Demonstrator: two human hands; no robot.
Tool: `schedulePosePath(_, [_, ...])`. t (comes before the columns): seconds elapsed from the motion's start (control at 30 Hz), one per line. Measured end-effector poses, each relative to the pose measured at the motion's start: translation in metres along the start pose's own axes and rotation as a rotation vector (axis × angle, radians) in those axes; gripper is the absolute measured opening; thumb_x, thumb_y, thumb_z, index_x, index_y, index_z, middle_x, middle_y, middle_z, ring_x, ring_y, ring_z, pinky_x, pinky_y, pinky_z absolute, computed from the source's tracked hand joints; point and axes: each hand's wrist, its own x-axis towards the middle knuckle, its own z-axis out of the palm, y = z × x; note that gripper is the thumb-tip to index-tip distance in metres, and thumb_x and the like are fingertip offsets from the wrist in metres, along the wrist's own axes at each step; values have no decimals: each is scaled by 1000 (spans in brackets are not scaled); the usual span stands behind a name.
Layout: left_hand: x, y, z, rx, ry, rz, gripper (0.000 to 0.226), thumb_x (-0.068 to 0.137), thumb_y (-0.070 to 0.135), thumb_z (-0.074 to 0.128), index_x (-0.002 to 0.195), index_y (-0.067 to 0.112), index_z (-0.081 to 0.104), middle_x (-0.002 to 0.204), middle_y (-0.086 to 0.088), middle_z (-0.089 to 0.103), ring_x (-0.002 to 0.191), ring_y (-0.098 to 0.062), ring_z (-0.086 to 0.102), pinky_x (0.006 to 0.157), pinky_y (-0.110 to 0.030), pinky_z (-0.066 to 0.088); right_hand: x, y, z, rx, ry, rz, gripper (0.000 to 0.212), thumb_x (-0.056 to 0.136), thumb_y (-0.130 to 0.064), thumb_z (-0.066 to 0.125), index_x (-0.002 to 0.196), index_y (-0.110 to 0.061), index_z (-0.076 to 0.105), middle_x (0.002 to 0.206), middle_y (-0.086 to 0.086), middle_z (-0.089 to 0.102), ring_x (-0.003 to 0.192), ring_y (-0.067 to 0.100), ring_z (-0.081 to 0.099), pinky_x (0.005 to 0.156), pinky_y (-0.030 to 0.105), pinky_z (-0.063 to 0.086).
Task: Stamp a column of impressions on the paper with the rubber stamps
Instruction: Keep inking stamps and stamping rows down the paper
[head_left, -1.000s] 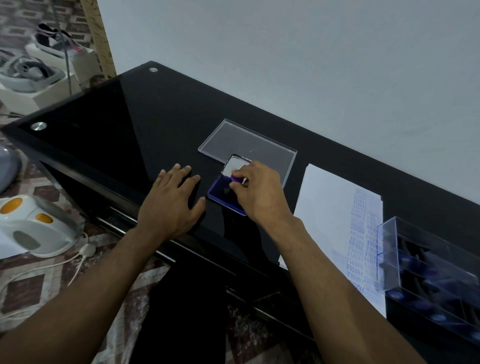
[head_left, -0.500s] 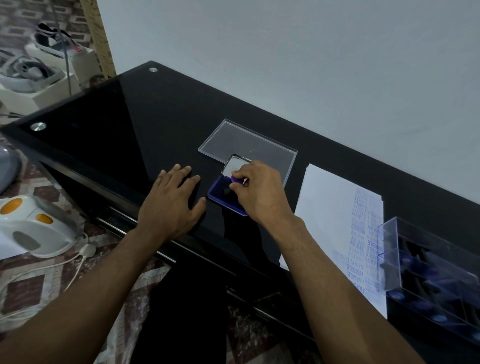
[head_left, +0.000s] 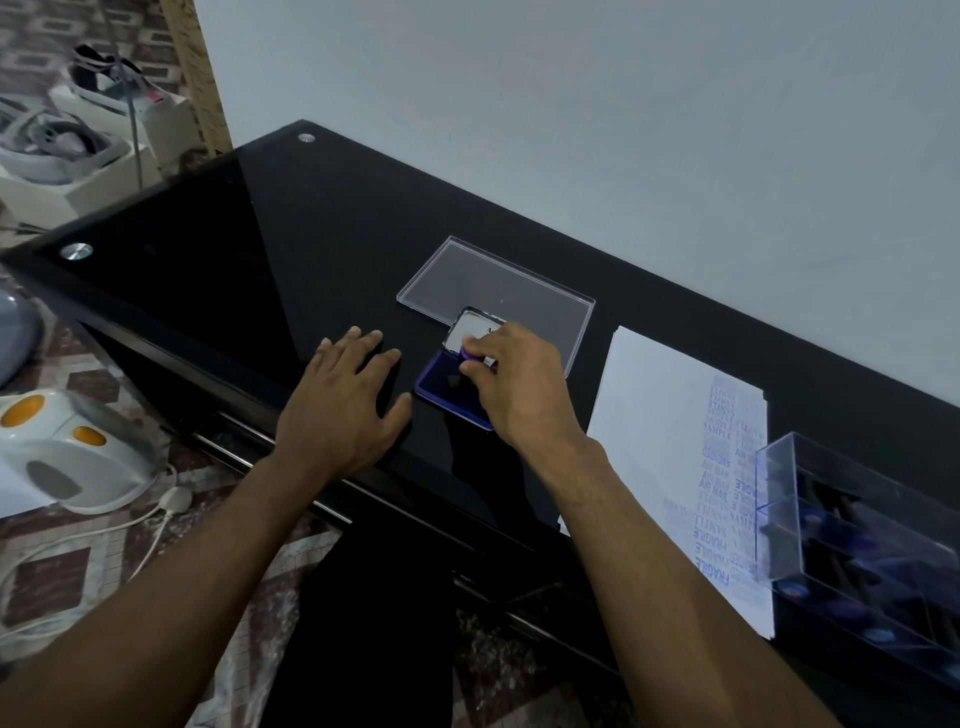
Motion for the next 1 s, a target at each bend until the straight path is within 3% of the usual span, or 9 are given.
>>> schedulePosePath(0.13, [0,0,0,-2,-5,4,74,92,64,28,147,19,48,158,-9,38,152,-27,23,125,-48,14,0,0,4,0,29,18,21,98,-19,60,114,-13,72,116,4,65,100,11,60,87,17,40])
schedulePosePath(0.3, [0,0,-1,0,-12,-1,74,92,65,28,147,20,47,159,-8,37,152,-26,22,126,-47,12,0,1,2,5,31,6,21,97,-18,60,113,-12,72,114,3,66,91,3,51,83,14,38])
schedulePosePath(0.43, [0,1,-3,-8,-16,-4,74,92,65,28,147,20,47,158,-9,38,152,-27,22,125,-48,13,-2,1,2,18,32,18,24,97,-20,61,118,-13,71,119,4,65,104,12,60,92,19,43])
schedulePosePath(0.6, [0,2,-7,-43,-44,-15,77,89,66,28,147,19,48,159,-9,37,153,-27,21,126,-48,12,-3,3,7,22,37,34,27,96,-20,62,122,-14,68,123,3,63,108,14,60,89,15,37])
schedulePosePath(0.77, [2,11,-15,-167,-17,-31,64,95,49,57,150,17,45,160,-10,35,153,-27,19,126,-46,8,-8,10,7,149,146,63,29,93,-15,66,122,-17,67,121,2,61,100,17,64,91,34,56])
schedulePosePath(0.87, [3,29,-21,-190,-9,8,67,94,52,51,151,18,42,161,-8,32,154,-25,18,125,-42,6,-20,17,1,188,208,74,34,91,-17,70,124,-19,66,120,0,61,101,15,64,91,29,57])
schedulePosePath(1.0, [4,62,-28,-234,2,63,71,90,56,44,149,17,44,159,-8,35,152,-26,22,125,-44,11,-40,33,-17,151,229,100,33,90,-19,71,123,-19,68,114,-2,62,98,12,62,86,8,43])
